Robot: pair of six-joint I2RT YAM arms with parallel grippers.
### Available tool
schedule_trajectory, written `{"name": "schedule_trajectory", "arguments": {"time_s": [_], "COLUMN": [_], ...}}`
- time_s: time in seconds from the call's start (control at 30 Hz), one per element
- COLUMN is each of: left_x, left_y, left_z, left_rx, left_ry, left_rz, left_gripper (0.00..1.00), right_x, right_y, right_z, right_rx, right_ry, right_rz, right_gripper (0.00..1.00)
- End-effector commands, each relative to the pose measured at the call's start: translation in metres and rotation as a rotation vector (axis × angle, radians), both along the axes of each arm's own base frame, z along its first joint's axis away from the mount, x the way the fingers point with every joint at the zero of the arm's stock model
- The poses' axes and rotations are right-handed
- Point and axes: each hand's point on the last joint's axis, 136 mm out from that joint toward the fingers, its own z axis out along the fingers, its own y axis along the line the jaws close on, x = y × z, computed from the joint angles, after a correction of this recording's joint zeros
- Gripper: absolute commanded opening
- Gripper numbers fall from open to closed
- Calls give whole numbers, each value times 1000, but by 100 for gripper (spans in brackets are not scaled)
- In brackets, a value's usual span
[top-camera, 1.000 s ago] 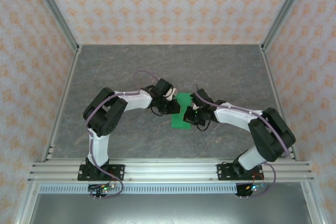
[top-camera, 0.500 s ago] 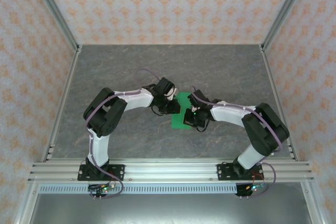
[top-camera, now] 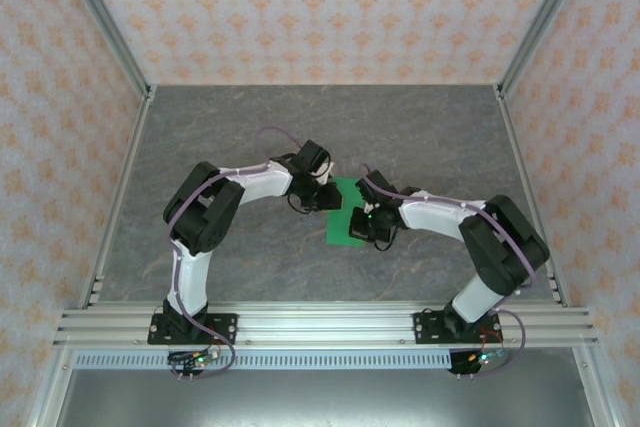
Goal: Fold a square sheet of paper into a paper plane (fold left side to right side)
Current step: First fold the square sheet of paper in half at the center of the table.
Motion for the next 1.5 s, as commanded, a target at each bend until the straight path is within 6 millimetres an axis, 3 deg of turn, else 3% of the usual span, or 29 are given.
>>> {"name": "schedule_trajectory", "arguments": {"time_s": [0.0, 0.43, 0.63, 0.97, 1.1, 1.27, 1.47], "left_x": [25, 73, 89, 121, 110, 76, 47], "left_y": [16, 24, 37, 40, 41, 27, -8], "left_z": [-5, -4, -8, 18, 41, 61, 51], "left_rx": [51, 71, 87, 41, -9, -154, -193], "left_ry": [-41, -53, -50, -89, -137, -154, -110], "left_rz": [40, 87, 113, 107, 112, 94, 5], "left_gripper": [18, 18, 18, 18, 18, 17, 17], "right_x": [-36, -42, -41, -40, -37, -37, -38], "right_y": [-48, -52, -51, -48, -46, -46, -48], "right_z": [-37, -42, -41, -40, -38, -38, -37], "right_rx": [-233, -244, -237, -225, -221, -225, -235], "right_ry": [133, 145, 142, 141, 133, 136, 139], "right_rz": [3, 18, 23, 27, 26, 29, 32], "right_gripper": [5, 5, 5, 5, 5, 5, 5]}}
